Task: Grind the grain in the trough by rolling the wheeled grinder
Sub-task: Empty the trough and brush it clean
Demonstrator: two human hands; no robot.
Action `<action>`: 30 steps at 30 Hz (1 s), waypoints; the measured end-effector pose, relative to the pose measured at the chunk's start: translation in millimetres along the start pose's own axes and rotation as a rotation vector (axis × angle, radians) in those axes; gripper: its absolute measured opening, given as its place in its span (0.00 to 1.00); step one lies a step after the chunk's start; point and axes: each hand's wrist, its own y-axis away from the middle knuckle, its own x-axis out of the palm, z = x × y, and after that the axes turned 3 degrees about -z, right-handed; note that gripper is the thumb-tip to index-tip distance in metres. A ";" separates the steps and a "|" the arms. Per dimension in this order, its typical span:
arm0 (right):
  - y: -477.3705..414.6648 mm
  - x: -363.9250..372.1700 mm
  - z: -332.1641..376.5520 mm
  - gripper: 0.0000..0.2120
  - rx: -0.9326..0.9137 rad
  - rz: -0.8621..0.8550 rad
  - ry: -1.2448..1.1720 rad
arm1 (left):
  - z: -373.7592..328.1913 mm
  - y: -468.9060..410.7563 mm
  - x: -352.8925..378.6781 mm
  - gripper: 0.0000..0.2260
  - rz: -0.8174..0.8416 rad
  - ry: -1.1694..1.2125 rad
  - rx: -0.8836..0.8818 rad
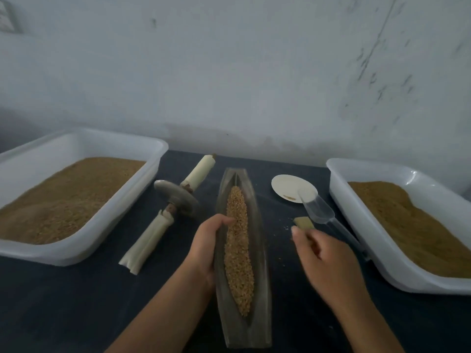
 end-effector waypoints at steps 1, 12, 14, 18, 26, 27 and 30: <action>-4.3 -3.4 -17.4 0.26 -0.013 -0.052 0.223 | -0.8 4.8 0.7 0.28 -0.006 0.001 0.012; -24.5 7.2 -72.9 0.08 0.088 0.199 0.475 | -64.6 72.2 -26.2 0.15 -0.189 -0.004 0.332; -24.0 3.5 -72.7 0.12 0.155 0.179 0.213 | -83.8 84.2 -40.5 0.12 -0.240 -0.009 0.420; -19.8 -0.1 -54.2 0.17 0.425 0.200 -0.539 | -130.5 100.6 -74.5 0.08 -0.391 0.000 0.604; -44.5 14.7 72.1 0.13 0.198 0.363 -1.086 | -219.6 92.6 -157.2 0.11 -0.519 0.092 0.814; -53.1 18.8 93.9 0.12 0.133 0.378 -1.097 | -228.1 89.7 -165.5 0.12 -0.534 0.098 0.817; -83.1 37.7 168.1 0.14 -0.008 0.410 -1.032 | -245.5 77.3 -187.0 0.13 -0.538 0.088 0.816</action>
